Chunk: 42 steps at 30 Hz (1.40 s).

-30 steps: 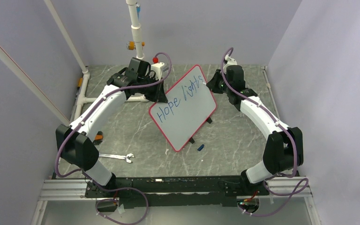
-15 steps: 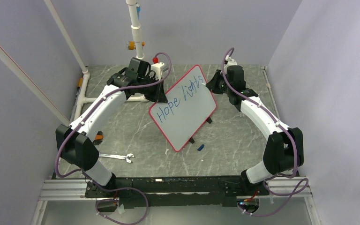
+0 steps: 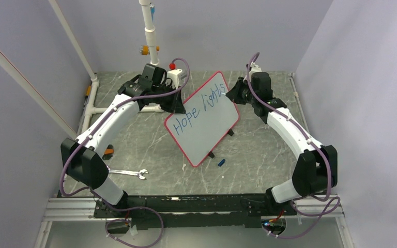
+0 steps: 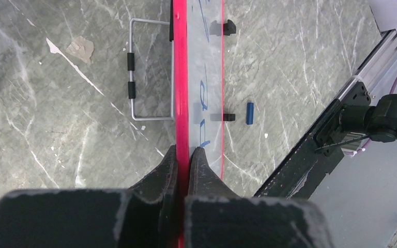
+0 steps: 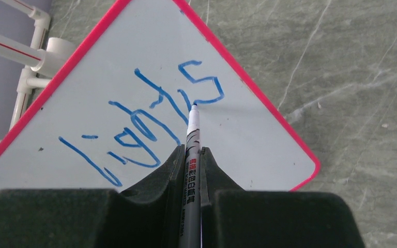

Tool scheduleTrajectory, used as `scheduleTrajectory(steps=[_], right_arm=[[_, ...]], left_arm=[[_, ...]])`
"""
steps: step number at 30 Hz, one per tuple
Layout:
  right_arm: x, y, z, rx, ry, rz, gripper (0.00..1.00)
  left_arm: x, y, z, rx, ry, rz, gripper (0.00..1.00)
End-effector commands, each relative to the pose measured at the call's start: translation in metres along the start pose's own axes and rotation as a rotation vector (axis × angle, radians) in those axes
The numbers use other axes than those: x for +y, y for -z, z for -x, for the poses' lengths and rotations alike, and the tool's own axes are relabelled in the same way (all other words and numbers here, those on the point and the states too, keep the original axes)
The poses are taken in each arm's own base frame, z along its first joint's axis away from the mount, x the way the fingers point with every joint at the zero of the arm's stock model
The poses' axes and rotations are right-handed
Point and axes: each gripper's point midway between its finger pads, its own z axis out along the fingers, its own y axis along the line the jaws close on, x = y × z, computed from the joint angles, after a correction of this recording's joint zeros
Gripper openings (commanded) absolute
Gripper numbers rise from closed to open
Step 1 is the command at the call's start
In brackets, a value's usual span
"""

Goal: Write a sentence on the whiteboard

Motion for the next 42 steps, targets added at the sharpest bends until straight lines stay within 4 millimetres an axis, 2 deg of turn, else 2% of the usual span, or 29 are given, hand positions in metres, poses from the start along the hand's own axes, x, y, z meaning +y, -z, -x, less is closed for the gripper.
scheduleTrajectory(steps=[1,5,11,27,33,42], right_arm=[[0.017,0.029,0.029,-0.069,0.028,0.007,0.00],[0.011,0.052,0.035,-0.106,0.047,-0.050,0.00],[0.012,0.081,0.032,-0.129,0.058,-0.057,0.00],[0.022,0.123,-0.017,-0.100,0.002,0.043,0.00],[0.026,0.122,-0.034,-0.049,-0.004,0.090,0.00],[0.042,0.113,-0.057,0.034,0.032,0.157,0.00]], left_arm=[[0.033,0.003,-0.005,0.021,-0.152,0.158,0.00],[0.033,0.002,-0.004,0.020,-0.152,0.155,0.00],[0.033,0.003,-0.004,0.016,-0.155,0.156,0.00],[0.029,-0.001,-0.010,0.021,-0.124,0.143,0.00],[0.019,-0.002,-0.015,0.034,-0.090,0.143,0.00],[0.028,-0.016,-0.022,0.044,-0.062,0.160,0.00]])
